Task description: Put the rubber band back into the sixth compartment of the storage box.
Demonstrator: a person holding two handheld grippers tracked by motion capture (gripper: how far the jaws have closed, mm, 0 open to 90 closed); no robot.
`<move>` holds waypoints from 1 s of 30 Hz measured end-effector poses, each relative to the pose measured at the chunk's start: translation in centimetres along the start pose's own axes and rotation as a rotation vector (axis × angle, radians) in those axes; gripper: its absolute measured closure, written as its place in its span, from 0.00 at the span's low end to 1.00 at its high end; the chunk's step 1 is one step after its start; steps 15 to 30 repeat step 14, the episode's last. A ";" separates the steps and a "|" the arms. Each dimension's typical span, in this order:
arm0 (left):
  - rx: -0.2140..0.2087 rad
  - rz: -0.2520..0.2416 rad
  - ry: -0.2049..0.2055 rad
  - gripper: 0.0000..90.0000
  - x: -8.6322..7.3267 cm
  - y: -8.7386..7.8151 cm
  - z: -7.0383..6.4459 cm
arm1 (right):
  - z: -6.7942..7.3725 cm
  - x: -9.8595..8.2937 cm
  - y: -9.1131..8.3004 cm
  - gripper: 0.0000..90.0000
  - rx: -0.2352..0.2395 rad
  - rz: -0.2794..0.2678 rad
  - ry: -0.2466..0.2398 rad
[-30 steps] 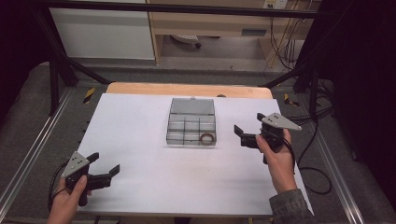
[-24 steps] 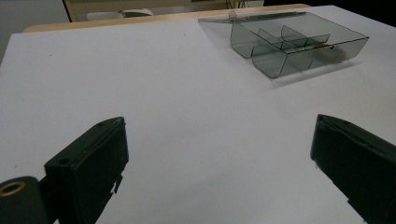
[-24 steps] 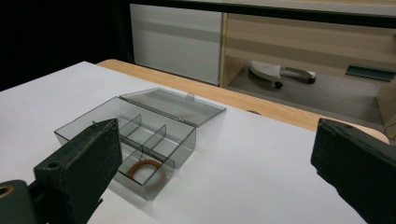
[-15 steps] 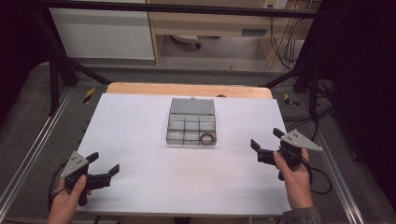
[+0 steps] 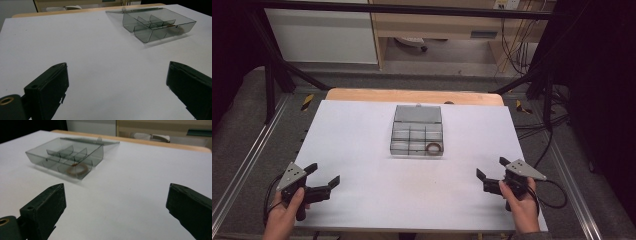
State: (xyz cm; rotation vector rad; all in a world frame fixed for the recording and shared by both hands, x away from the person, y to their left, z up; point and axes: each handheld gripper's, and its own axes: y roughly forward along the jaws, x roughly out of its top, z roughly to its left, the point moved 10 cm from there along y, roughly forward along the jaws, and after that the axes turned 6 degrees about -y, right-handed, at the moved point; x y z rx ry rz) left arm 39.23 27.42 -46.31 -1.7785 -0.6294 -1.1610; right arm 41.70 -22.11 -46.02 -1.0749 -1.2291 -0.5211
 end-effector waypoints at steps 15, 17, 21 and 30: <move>-0.022 -0.004 -0.022 0.05 0.1 0.2 -0.4 | 2.4 -2.1 3.5 0.04 0.056 0.094 -0.021; -0.022 -0.004 -0.022 0.05 0.1 0.2 -0.4 | 2.4 -2.1 3.5 0.04 0.056 0.094 -0.021; -0.022 -0.004 -0.022 0.05 0.1 0.2 -0.4 | 2.4 -2.1 3.5 0.04 0.056 0.094 -0.021; -0.022 -0.004 -0.022 0.05 0.1 0.2 -0.4 | 2.4 -2.1 3.5 0.04 0.056 0.094 -0.021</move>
